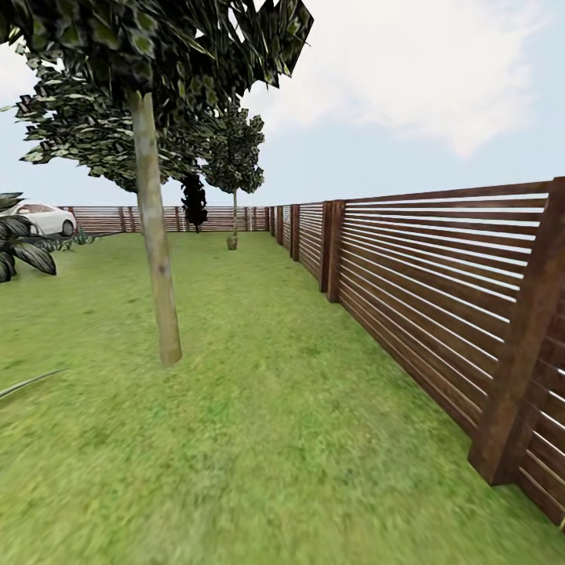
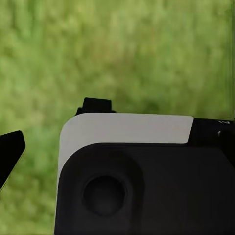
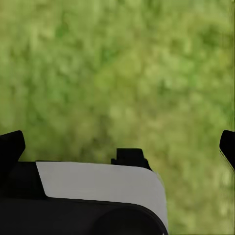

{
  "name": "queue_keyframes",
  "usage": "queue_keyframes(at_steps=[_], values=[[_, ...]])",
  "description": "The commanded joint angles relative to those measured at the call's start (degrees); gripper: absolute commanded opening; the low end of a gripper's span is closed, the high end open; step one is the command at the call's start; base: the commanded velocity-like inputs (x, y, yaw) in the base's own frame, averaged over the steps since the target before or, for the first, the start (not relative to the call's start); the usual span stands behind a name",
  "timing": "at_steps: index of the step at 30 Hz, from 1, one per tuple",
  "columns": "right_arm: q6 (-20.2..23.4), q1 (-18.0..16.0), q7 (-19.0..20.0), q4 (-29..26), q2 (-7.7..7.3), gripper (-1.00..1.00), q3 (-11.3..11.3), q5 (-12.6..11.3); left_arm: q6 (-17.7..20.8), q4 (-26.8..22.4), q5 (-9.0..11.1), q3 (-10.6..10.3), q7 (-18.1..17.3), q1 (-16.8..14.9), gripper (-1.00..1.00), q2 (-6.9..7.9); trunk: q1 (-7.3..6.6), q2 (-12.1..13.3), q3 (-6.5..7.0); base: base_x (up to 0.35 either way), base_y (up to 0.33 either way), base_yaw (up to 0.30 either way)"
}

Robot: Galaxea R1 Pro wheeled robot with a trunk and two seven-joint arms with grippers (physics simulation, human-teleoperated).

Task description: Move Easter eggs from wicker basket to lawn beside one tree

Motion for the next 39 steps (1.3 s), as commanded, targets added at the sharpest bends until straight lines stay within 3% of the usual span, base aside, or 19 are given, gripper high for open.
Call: queue_keyframes(at_steps=[1,39], values=[[-0.2,0.0,0.0,0.1,-0.01,1.00,0.0,0.0,0.1,-0.1,0.6,0.1,-0.3,0.0,1.00,-0.01,0.03,0.0,-0.05,0.332,0.000,0.000],[-0.2,0.0,0.0,0.1,-0.01,1.00,0.0,0.0,0.1,-0.1,0.5,0.1,-0.3,0.0,1.00,0.02,0.03,0.0,-0.05,0.332,0.000,0.000]])
